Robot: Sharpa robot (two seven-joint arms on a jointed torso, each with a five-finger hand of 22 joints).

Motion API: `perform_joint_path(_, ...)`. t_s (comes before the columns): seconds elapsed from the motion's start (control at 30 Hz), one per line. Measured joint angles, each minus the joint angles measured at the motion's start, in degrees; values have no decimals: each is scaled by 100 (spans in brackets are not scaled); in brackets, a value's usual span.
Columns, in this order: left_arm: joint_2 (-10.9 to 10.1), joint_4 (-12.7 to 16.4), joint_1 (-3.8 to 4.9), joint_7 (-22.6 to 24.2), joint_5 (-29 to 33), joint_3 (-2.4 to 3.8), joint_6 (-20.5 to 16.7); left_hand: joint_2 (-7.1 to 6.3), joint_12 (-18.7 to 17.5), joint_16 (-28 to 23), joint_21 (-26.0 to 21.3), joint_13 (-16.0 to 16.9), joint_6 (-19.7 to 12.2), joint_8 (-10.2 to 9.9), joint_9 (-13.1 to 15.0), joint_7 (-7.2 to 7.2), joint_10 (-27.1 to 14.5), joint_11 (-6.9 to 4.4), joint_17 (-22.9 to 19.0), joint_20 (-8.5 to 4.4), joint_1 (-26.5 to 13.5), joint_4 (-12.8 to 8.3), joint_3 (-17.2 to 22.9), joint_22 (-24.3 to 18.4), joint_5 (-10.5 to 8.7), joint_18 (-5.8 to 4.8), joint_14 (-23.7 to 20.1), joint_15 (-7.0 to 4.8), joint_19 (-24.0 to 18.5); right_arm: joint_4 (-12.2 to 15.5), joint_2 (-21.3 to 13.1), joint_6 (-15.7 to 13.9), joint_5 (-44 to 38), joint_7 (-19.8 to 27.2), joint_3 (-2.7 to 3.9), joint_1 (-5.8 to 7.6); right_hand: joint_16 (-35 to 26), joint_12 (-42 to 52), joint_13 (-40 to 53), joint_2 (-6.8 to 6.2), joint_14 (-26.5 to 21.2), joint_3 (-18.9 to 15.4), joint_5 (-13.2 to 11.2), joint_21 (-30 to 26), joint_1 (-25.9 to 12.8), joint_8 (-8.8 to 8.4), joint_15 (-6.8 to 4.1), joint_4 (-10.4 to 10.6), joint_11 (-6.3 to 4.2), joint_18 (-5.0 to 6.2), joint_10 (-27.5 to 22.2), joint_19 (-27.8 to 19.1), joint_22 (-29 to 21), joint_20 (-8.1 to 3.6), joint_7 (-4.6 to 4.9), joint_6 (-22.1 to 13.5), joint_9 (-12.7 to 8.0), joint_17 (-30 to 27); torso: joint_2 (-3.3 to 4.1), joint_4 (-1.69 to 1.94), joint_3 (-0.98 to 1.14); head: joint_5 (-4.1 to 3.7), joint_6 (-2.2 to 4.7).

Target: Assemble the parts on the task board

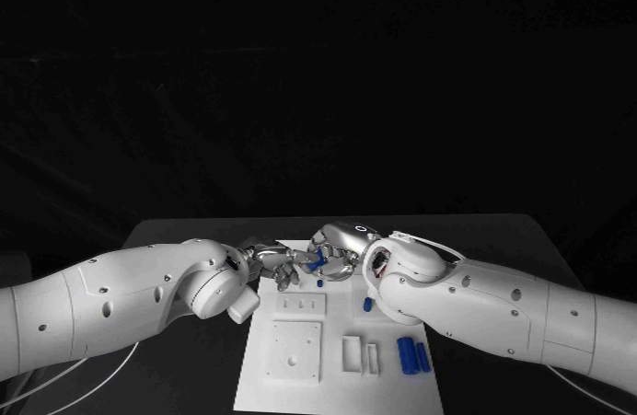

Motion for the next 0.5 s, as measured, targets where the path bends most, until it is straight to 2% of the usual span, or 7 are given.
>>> perform_joint_path(0.13, -2, -5, 0, -24, -5, -1, 4, 63, 7, 18, 0, 16, 16, 0, 1, -16, -19, -19, -17, 7, 43, -25, -6, 0, 0, -3, 0, 0, -8, 27, 1, 5, -3, -10, 0, 0, 0, 0, 0, 1, 0, 0, 0, 0, 1, 0, 0, 0, 0, 0, 0, -18, 0, -18, 0, 0, 0, 0, 1, 1, -4, 3, 4)
perform_joint_path(0.27, -1, -8, -1, -44, -9, -2, 9, 193, 43, 43, 22, 28, 57, 0, 1, -15, -19, -19, -39, 8, 120, -116, 4, 0, 23, -7, -4, 4, -8, 30, 13, 10, -5, -18, -2, -3, 0, 0, 0, 1, 0, 0, 0, 0, 31, 0, 0, 0, 0, 1, 0, -18, 0, -18, 0, 0, 0, 0, 2, -1, -6, 3, 5)
perform_joint_path(0.5, 22, -14, -2, -84, -15, -3, 25, 276, 70, 82, 22, 46, 57, -18, 9, -16, -59, -19, -68, 8, 204, -256, 5, -1, 50, -37, -40, 0, -8, 26, 33, 16, -9, -36, -3, -9, 0, 0, 0, 1, 0, 15, 0, 0, 31, 0, 1, -17, 0, 1, 0, -18, 0, -18, 0, 0, 0, 0, 5, -2, -5, 3, 5)
